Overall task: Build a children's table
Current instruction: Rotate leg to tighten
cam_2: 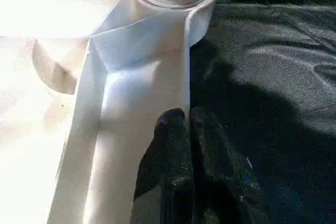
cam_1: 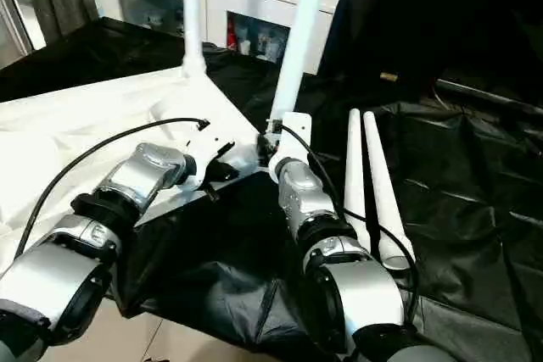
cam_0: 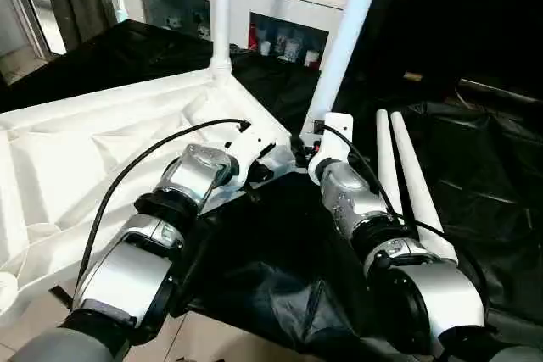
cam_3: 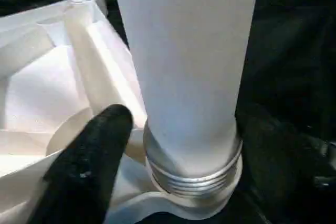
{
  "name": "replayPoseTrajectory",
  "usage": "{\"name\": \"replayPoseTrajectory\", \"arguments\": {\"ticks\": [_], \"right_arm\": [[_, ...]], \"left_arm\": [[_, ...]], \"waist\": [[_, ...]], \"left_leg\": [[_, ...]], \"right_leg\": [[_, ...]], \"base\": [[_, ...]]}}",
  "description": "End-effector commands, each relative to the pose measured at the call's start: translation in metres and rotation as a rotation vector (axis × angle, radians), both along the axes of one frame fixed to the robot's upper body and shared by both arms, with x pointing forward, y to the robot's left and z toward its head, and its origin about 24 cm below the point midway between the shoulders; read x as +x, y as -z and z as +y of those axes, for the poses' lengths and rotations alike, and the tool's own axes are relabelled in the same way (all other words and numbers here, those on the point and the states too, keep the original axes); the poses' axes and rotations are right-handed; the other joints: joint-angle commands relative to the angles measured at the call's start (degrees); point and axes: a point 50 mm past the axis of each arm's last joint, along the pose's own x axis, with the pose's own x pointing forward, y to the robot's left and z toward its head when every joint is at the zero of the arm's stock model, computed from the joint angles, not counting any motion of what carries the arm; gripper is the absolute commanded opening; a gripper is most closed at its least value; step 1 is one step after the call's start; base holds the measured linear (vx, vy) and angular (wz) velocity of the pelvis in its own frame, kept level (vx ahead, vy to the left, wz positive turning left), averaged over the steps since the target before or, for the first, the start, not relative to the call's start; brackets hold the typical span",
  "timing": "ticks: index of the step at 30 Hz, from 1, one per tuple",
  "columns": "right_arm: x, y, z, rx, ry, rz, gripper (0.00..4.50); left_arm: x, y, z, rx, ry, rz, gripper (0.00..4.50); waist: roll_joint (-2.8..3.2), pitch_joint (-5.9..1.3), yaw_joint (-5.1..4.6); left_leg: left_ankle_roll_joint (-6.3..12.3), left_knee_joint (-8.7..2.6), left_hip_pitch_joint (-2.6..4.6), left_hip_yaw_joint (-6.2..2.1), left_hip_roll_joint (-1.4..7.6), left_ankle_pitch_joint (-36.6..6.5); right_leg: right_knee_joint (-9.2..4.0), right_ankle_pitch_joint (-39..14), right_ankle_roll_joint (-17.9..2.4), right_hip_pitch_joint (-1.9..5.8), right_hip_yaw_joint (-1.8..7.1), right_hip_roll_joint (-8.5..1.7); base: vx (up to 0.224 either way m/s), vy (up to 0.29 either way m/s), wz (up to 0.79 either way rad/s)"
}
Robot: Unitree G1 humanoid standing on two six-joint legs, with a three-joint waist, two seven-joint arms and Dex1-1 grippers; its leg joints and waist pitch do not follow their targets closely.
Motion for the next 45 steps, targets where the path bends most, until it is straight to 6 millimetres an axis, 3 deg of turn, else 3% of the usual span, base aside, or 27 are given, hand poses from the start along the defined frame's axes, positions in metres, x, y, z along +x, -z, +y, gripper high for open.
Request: {"name": "replayPoseTrajectory", "arguments": {"ticks": [1,2,3,4,6,7,9,11,12,14,16,19,21,27,33,34,37,38,45], "right_arm": [[-0.018,0.026,0.016,0.042,-0.099,0.131,3.75],[-0.016,0.024,0.011,0.038,-0.100,0.117,4.02],[-0.015,0.023,0.010,0.036,-0.100,0.111,4.11],[-0.012,0.019,0.000,0.010,-0.138,0.083,4.11],[-0.011,0.018,-0.005,-0.013,-0.185,0.065,4.18],[-0.011,0.017,-0.009,-0.031,-0.230,0.052,4.42],[-0.013,0.016,-0.018,-0.066,-0.345,0.013,4.42],[-0.020,0.013,-0.039,-0.102,-0.500,-0.043,4.42],[-0.020,0.013,-0.041,-0.105,-0.509,-0.047,4.42],[-0.026,0.009,-0.056,-0.142,-0.600,-0.084,4.42],[-0.032,0.003,-0.068,-0.163,-0.685,-0.119,4.42],[-0.037,-0.003,-0.074,-0.164,-0.748,-0.139,4.42],[-0.045,-0.014,-0.079,-0.146,-0.852,-0.165,4.42],[-0.058,-0.015,-0.085,-0.183,-1.001,-0.155,4.42],[-0.061,-0.018,-0.087,-0.152,-1.013,-0.149,4.42],[-0.061,-0.017,-0.087,-0.139,-1.010,-0.139,4.08],[-0.062,-0.015,-0.087,-0.125,-1.011,-0.130,4.03],[-0.062,-0.015,-0.087,-0.120,-1.010,-0.127,3.75],[-0.062,-0.010,-0.086,-0.095,-0.988,-0.109,3.31]], "left_arm": [[-0.004,0.001,-0.009,0.000,0.077,-0.008,0.00],[-0.005,0.000,-0.009,-0.003,0.099,-0.015,0.00],[-0.005,0.000,-0.008,-0.004,0.108,-0.018,0.00],[-0.007,-0.001,-0.005,-0.002,0.139,-0.024,0.00],[-0.009,-0.001,-0.002,-0.008,0.159,-0.019,0.00],[-0.010,0.000,0.000,-0.010,0.168,-0.012,0.00],[-0.014,-0.001,0.003,-0.022,0.234,-0.022,0.00],[-0.023,-0.003,0.009,-0.060,0.340,-0.021,0.00],[-0.024,-0.003,0.009,-0.062,0.344,-0.019,0.00],[-0.030,-0.004,0.015,-0.067,0.394,-0.012,0.00],[-0.035,-0.003,0.020,-0.064,0.440,-0.011,0.00],[-0.039,-0.003,0.023,-0.061,0.457,-0.001,0.00],[-0.045,-0.003,0.029,-0.063,0.509,0.013,0.00],[-0.051,-0.006,0.033,-0.082,0.558,0.028,0.00],[-0.052,-0.008,0.033,-0.086,0.561,0.027,0.00],[-0.052,-0.007,0.034,-0.086,0.558,0.026,0.00],[-0.052,-0.007,0.035,-0.087,0.555,0.027,0.00],[-0.052,-0.007,0.035,-0.088,0.553,0.028,0.00],[-0.055,-0.005,0.038,-0.078,0.549,0.033,0.00]], "waist": [[1.66,-1.68,-0.09],[1.68,-2.02,-0.08],[1.68,-2.02,-0.08],[1.38,-1.96,-0.23],[1.51,-2.09,-0.09],[1.76,-2.05,0.01],[1.94,-2.04,0.27],[1.77,-2.29,0.37],[1.72,-2.34,0.39],[1.69,-2.45,0.27],[1.82,-2.37,0.55],[1.68,-2.23,0.65],[1.46,-2.10,0.79],[1.51,-1.94,1.03],[1.30,-1.95,1.01],[1.22,-2.05,0.97],[1.12,-2.12,0.99],[1.17,-2.18,1.02],[0.97,-2.36,1.14]], "left_leg": [[-0.39,-4.67,-0.48,-0.80,2.36,-16.3],[0.04,-4.19,-0.54,-0.34,2.15,-11.1],[0.04,-4.19,-0.54,-0.34,2.15,-11.1],[0.49,-3.95,-0.81,-0.04,2.03,-9.6],[2.00,-3.42,-0.90,0.25,1.88,-6.4],[2.80,-3.26,-0.93,0.38,1.94,-4.2],[3.62,-3.04,-0.80,0.47,1.93,-2.3],[5.34,-2.51,-0.46,0.80,1.91,0.6],[6.67,-2.26,-0.66,0.94,1.88,1.9],[7.65,-2.09,-0.41,1.07,1.92,2.8],[8.51,-2.00,-0.14,1.23,2.22,2.5],[8.24,-2.08,-0.34,1.05,2.44,2.0],[7.53,-2.18,-0.56,0.95,2.60,0.2],[5.31,-2.09,-0.57,1.07,2.76,-3.1],[4.78,-1.99,-0.71,0.91,2.57,-3.3],[4.91,-1.94,-0.74,0.84,2.53,-2.7],[5.06,-1.78,-0.75,0.88,2.39,-2.1],[5.20,-1.73,-0.79,0.88,2.38,-1.8],[5.95,-1.49,-0.85,0.85,2.28,-0.2]], "right_leg": [[-4.64,-16.0,-8.0,1.09,2.26,-4.43],[-3.76,-7.1,-9.9,1.44,2.08,-4.11],[-3.76,-7.1,-9.9,1.44,2.08,-4.11],[-3.33,-2.6,-11.2,1.84,1.88,-3.82],[-2.84,1.5,-12.6,2.28,1.94,-4.02],[-2.73,4.1,-13.3,2.33,1.86,-3.96],[-2.59,6.8,-13.7,2.53,1.69,-3.82],[-1.95,13.7,-15.2,2.80,1.60,-3.63],[-1.56,17.4,-15.8,2.97,1.66,-3.70],[-1.35,19.3,-16.7,2.92,1.45,-3.54],[-1.38,18.6,-17.6,2.72,1.26,-3.68],[-1.44,15.8,-17.4,2.89,1.06,-3.82],[-1.67,12.3,-16.9,3.19,0.95,-3.93],[-1.85,5.1,-15.9,2.62,0.98,-4.18],[-1.82,3.7,-15.4,2.66,1.04,-4.15],[-1.65,4.3,-15.3,2.66,0.98,-4.09],[-1.58,4.8,-15.5,2.69,1.00,-4.09],[-1.49,5.3,-15.6,2.72,0.99,-4.11],[-1.14,7.2,-16.0,2.85,0.89,-4.07]], "base": [[0.000,0.000,0.00],[0.000,0.000,0.00],[0.000,0.000,0.00],[0.000,0.000,0.00],[0.000,0.000,0.00],[0.000,0.000,0.00],[0.000,0.000,0.00],[0.057,0.007,0.04],[0.059,0.007,0.04],[0.000,0.000,0.00],[0.000,0.000,0.00],[0.000,0.000,0.00],[0.000,0.000,0.00],[0.000,0.000,0.00],[0.000,0.000,0.00],[0.000,0.000,0.00],[0.000,0.000,0.00],[0.000,0.000,0.00],[0.000,0.000,0.00]]}}
